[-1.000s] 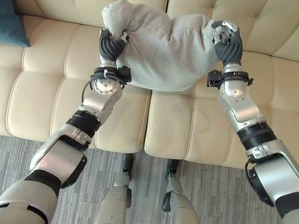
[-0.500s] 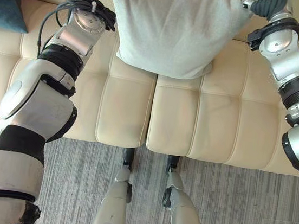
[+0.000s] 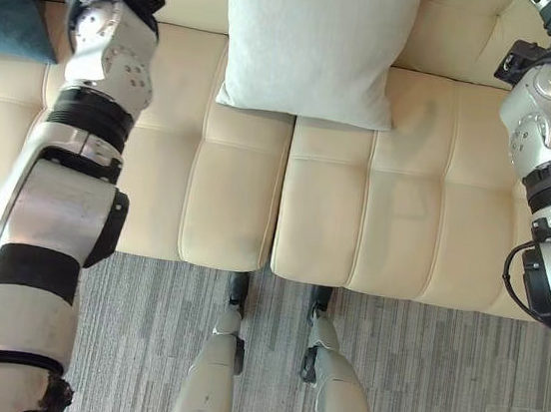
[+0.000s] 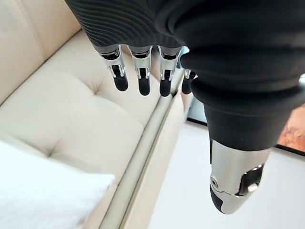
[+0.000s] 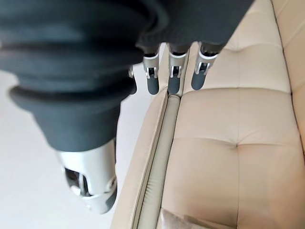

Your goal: Pick up all the scattered cushions and arrange them neatly on the sofa.

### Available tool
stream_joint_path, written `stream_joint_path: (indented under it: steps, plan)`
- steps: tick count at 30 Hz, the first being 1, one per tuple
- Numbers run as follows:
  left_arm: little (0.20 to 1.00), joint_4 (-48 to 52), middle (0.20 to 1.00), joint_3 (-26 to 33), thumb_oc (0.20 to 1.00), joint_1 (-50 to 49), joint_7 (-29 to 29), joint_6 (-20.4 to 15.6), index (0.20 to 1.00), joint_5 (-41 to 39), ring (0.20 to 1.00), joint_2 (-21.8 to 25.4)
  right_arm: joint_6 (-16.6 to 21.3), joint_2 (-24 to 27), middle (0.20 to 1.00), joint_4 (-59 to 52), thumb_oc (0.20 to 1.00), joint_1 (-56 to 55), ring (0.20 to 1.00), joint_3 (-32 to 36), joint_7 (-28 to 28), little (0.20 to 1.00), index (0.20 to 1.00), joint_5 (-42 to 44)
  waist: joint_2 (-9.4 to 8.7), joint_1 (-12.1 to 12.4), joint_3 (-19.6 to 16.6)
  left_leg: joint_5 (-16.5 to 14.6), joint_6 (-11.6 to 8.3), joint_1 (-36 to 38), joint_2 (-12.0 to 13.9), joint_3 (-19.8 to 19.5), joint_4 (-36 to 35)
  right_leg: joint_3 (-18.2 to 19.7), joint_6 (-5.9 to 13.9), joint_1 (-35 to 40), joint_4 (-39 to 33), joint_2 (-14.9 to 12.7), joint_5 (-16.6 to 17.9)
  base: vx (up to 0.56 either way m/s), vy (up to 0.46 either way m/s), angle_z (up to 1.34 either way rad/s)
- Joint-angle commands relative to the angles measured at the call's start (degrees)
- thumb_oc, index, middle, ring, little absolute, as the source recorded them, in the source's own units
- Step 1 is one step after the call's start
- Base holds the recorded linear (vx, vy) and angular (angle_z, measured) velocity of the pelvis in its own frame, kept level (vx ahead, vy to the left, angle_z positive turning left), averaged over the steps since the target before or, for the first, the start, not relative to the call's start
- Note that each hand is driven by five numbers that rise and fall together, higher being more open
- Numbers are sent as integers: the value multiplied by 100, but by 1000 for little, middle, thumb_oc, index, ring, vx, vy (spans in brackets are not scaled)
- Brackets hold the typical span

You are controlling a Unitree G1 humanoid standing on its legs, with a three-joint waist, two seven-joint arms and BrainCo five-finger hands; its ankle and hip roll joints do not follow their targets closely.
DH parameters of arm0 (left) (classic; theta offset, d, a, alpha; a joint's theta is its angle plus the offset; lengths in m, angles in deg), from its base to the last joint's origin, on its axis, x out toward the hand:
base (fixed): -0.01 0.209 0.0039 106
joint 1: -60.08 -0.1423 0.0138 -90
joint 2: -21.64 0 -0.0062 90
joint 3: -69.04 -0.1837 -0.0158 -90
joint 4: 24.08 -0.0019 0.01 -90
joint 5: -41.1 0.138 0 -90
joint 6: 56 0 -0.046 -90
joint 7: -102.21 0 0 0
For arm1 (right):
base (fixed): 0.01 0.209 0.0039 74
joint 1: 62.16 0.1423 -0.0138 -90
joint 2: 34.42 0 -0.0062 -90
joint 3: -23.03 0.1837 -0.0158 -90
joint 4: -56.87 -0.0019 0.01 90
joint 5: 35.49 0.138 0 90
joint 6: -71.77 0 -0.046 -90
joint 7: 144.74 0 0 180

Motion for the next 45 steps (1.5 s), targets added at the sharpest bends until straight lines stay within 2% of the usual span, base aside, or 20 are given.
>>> stream_joint_path:
  steps: [1, 6, 7, 8, 9, 11, 14, 16, 17, 18, 19, 20, 22, 32, 38, 42, 45]
  plan:
    - [1000, 26, 1000, -168, 1000, -228, -85, -226, 1000, 600, 1000, 356, 481, 319, 1000, 12, 1000, -345, 1000, 135, 81, 1000, 1000, 103, 208, 30, -392, -301, -296, 463, 80, -245, -437, -26, 891, 793, -3, -421, -960, 0, 0, 0]
    - [1000, 1563, 1000, 283, 1000, -2117, -489, -250, 1000, 1582, 1000, 942, 569, 637, 1000, -1023, 1000, -2310, 1000, 898, -528, 1000, 1000, -126, 249, 44, -413, -369, -259, 719, 107, -190, -453, -52, 860, 983, 7, -437, -1008, 17, 15, -2]
    - [1000, 1975, 1000, 529, 1000, -2803, -577, -210, 1000, 1719, 1000, 956, 539, 671, 1000, -1310, 1000, -2817, 1000, 1032, -662, 1000, 1000, -272, 256, 45, -467, -400, -245, 815, 108, -176, -456, -56, 857, 1067, 5, -449, -1019, 44, 14, -5]
    - [1000, 2011, 1000, 562, 1000, -2858, -565, -202, 1000, 1732, 1000, 952, 532, 665, 1000, -1332, 1000, -2840, 1000, 1024, -654, 1000, 1000, -280, 264, 36, -481, -402, -245, 822, 108, -175, -458, -56, 858, 1074, 3, -448, -1020, 69, 21, -3]
    - [1000, 2500, 1000, 830, 1000, -3987, -893, -114, 1000, 2341, 1000, 1031, 461, 807, 1000, -1625, 1000, -3706, 1000, 1228, -1101, 1000, 1000, -669, 259, 51, -516, -481, -225, 992, 114, -143, -464, -69, 857, 1217, 9, -459, -1059, 56, 24, -5]
    - [1000, 2846, 1000, 1203, 1000, -5249, -1216, 33, 1000, 2855, 1000, 915, 398, 866, 1000, -1996, 1000, -4561, 1000, 1410, -1432, 1000, 1000, -1127, 249, 28, -615, -487, -197, 1128, 103, -110, -487, -91, 858, 1324, 1, -486, -1045, 74, 26, -9]
    - [1000, 2842, 1000, 1567, 1000, -6670, -1543, 267, 1000, 3591, 1000, 309, 309, 580, 1000, -2233, 1000, -5672, 1000, 1749, -1914, 1000, 1000, -1476, 227, -21, -792, -551, -161, 1356, 88, -66, -513, -93, 866, 1530, -7, -497, -1083, 72, 14, -4]
    - [1000, 2684, 1000, 1696, 1000, -7256, -1647, 379, 1000, 4088, 1000, 0, 252, 332, 1000, -2260, 1000, -6204, 1000, 1959, -2103, 1000, 1000, -1664, 235, -39, -885, -594, -137, 1509, 77, -55, -517, -93, 867, 1671, -10, -498, -1118, 44, 19, 2]
    - [1000, 2686, 1000, 1696, 1000, -7258, -1647, 380, 1000, 4088, 1000, 0, 251, 332, 1000, -2263, 1000, -6207, 1000, 1960, -2102, 1000, 1000, -1664, 235, -39, -884, -594, -137, 1511, 77, -54, -517, -93, 867, 1673, -10, -498, -1118, 0, 0, 0]
    - [1000, 2425, 1000, 1740, 1000, -7420, -1644, 478, 1000, 4317, 1000, -248, 234, 133, 1000, -2257, 1000, -6458, 1000, 2039, -2196, 1000, 1000, -1734, 236, -57, -926, -610, -125, 1575, 77, -50, -518, -97, 864, 1725, -8, -499, -1128, 26, 24, -6]
    - [1000, 1869, 1000, 1853, 1000, -7863, -1704, 588, 1000, 4817, 1000, -745, 153, -250, 1000, -2280, 1000, -7034, 1000, 2207, -2345, 1000, 1000, -2098, 271, -91, -1054, -654, -96, 1768, 87, -36, -521, -87, 851, 1885, -10, -489, -1170, 28, 24, -6]
    - [1000, 1870, 1000, 1850, 1000, -7871, -1703, 586, 1000, 4821, 1000, -747, 150, -253, 1000, -2292, 1000, -7050, 1000, 2210, -2342, 1000, 1000, -2104, 271, -89, -1057, -656, -97, 1775, 88, -36, -523, -87, 850, 1892, -11, -488, -1172, 27, 28, -5]
    - [1000, 1160, 1000, 1826, 1000, -8072, -1785, 642, 1000, 5073, 1000, -1194, 89, -615, 1000, -1967, 1000, -7369, 1000, 2181, -2501, 1000, 1000, -2356, 291, -128, -1165, -675, -74, 1927, 87, -35, -531, -75, 835, 2018, -7, -475, -1201, -1, 19, -4]
    - [1000, -160, 1000, 1591, 1000, -8245, -1860, 743, 1000, 5380, 1000, -2074, -53, -1463, 1000, -485, 1000, -7723, 1000, 1919, -2737, 1000, 1000, -2478, 292, -128, -1426, -758, -17, 2241, 46, -52, -535, -95, 814, 2312, 12, -470, -1258, -12, 27, -3]
    - [1000, -553, 1000, 1338, 1000, -8167, -1986, 808, 1000, 5633, 1000, -2195, -155, -1774, 1000, 319, 1000, -7813, 1000, 1942, -2815, 1000, 1000, -2383, 269, -154, -1479, -823, 77, 2358, -79, -95, -535, -101, 865, 2343, 287, -569, -1286, -32, 88, 1]
    - [1000, -762, 1000, 1360, 1000, -8111, -2001, 841, 1000, 5699, 1000, -2151, -220, -1861, 1000, 581, 1000, -7765, 1000, 2051, -2787, 1000, 1000, -2264, 300, -203, -1259, -835, 161, 2424, -127, -4, -535, -47, 937, 2028, 878, -622, -1290, -130, 76, -12]
    - [1000, -866, 1000, 1414, 1000, -8067, -1986, 876, 1000, 5666, 1000, -2105, -214, -1890, 1000, 662, 1000, -7729, 1000, 2053, -2775, 1000, 1000, -2183, 371, -190, -1137, -752, 206, 2390, -66, 79, -535, -83, 866, 1936, 1433, -515, -1560, -164, 40, -25]
